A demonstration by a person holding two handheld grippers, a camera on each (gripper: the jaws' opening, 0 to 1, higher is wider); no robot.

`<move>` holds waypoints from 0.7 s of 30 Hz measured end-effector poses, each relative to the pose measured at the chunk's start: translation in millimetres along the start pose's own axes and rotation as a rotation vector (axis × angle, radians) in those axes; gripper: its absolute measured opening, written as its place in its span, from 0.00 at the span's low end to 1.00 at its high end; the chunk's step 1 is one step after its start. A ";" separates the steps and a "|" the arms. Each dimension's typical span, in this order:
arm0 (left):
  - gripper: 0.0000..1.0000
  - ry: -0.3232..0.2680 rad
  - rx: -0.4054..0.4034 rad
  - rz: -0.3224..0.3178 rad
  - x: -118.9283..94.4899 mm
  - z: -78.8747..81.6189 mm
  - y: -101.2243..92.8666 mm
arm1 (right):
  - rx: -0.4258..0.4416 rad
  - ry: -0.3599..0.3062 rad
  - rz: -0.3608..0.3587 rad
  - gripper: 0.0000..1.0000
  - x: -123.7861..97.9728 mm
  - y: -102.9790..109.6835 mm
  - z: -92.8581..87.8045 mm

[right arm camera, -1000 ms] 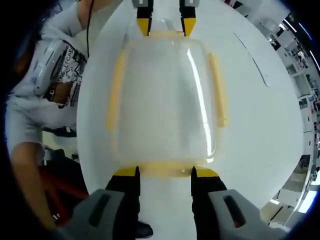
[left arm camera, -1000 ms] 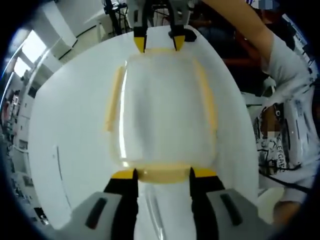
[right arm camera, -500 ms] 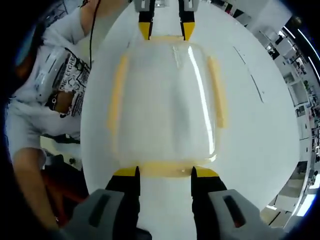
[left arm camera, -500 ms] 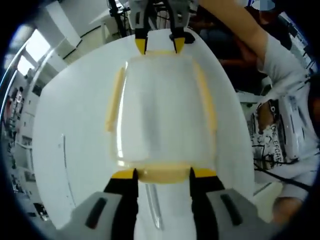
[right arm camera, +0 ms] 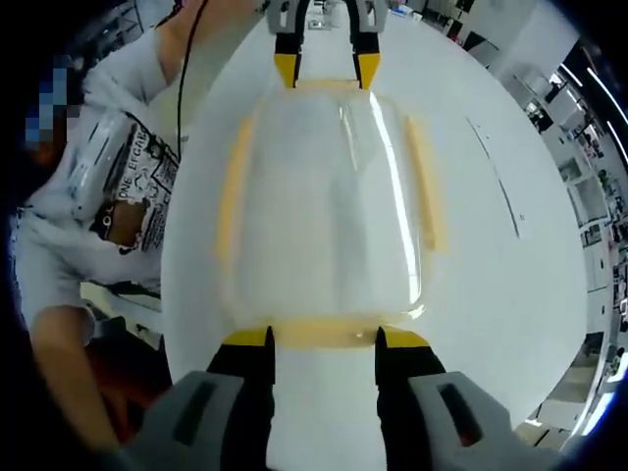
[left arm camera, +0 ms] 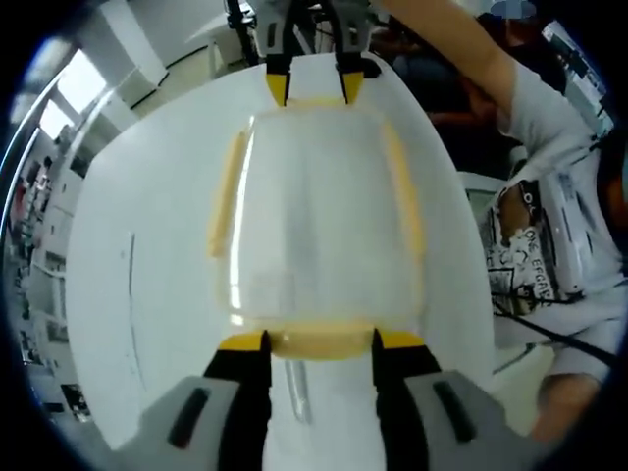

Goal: Snap each plastic latch of the storage box into its locked position after aligning the lid with the box until every specified latch is closed and the lid sits flush.

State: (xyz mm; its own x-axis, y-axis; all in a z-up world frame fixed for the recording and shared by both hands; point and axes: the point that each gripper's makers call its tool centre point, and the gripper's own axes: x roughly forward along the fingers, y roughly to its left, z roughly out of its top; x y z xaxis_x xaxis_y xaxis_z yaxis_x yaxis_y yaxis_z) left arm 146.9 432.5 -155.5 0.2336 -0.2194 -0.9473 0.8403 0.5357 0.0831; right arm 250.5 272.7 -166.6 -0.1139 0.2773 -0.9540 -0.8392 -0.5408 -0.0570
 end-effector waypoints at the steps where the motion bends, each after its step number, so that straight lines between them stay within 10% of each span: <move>1: 0.40 -0.002 -0.003 0.001 -1.1 -1.9 0.2 | -0.003 -0.004 0.001 0.40 0.2 -1.3 2.3; 21: 0.40 0.014 -0.062 0.018 -20.5 -61.1 -2.3 | -0.062 -0.059 0.026 0.40 15.8 -10.5 66.3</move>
State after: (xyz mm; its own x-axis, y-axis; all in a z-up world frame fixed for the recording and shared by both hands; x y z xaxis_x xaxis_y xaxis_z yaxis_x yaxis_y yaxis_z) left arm 110.3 485.6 -155.2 0.2413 -0.1984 -0.9500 0.8043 0.5887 0.0813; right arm 222.2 335.3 -161.6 -0.1678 0.3081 -0.9364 -0.8010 -0.5963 -0.0527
